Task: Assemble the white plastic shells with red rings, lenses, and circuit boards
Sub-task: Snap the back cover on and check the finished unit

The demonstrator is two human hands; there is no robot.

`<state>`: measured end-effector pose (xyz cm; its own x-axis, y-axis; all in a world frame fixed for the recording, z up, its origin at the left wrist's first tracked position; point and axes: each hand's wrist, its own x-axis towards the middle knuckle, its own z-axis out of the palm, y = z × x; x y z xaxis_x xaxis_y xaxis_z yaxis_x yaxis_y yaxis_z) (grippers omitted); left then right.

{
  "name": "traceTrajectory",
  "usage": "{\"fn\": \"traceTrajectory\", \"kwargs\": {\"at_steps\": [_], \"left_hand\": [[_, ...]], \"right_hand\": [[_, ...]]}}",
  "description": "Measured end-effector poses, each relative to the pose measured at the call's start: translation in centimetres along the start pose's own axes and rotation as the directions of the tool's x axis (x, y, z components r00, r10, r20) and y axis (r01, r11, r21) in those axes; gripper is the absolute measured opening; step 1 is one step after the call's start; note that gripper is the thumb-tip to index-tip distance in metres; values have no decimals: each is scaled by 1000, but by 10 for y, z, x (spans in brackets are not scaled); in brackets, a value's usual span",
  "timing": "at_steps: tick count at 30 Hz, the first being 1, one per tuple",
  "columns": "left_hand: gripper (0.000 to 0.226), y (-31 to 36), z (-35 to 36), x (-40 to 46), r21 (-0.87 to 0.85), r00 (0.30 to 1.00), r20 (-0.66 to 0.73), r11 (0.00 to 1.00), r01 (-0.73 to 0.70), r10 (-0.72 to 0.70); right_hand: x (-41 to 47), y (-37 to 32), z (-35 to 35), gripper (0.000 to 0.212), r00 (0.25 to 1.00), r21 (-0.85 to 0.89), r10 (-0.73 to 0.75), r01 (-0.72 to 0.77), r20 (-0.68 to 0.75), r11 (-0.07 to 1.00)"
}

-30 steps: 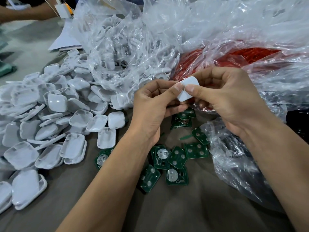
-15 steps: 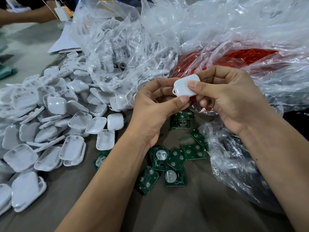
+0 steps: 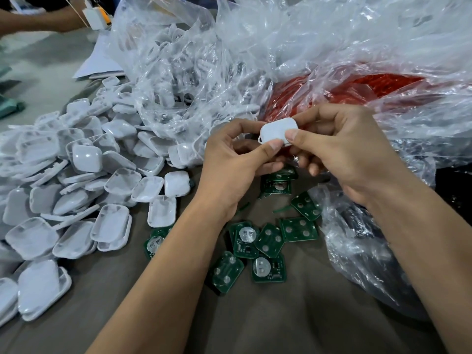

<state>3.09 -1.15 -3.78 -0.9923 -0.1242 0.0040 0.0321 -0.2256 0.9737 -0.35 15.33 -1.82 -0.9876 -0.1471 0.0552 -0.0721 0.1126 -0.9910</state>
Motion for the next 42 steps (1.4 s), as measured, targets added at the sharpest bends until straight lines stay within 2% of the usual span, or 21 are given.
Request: {"fn": "traceTrajectory", "kwargs": {"at_steps": [5,11,28,36,37,39,41,42], "left_hand": [[17,1,-1,1,-41,998,13,997,69,-68],[18,3,-1,0,-13,993,43,994,108,-108],[25,9,-4,-1,-28,980,94,984,178,-174],[22,11,-5,1,-14,976,65,978,207,-206],[20,12,-6,2,-35,973,54,973,228,-226],[13,14,-8,5,-74,963,43,961,268,-266],[7,14,-9,6,-92,959,48,955,283,-279],[8,14,-10,7,-97,959,50,955,281,-277]], "right_hand": [[-1,2,0,19,1000,-56,-17,18,23,998],[0,1,-1,15,999,-62,15,-13,37,998],[-2,-4,-1,15,994,57,73,-77,81,995],[-3,0,1,14,999,21,37,-38,39,999],[-4,1,2,15,1000,-16,5,-4,29,1000],[-5,2,2,16,992,-226,-129,129,17,965],[-5,2,1,18,962,-436,-266,263,56,861],[-5,2,2,19,944,-481,-318,318,84,817]]}}
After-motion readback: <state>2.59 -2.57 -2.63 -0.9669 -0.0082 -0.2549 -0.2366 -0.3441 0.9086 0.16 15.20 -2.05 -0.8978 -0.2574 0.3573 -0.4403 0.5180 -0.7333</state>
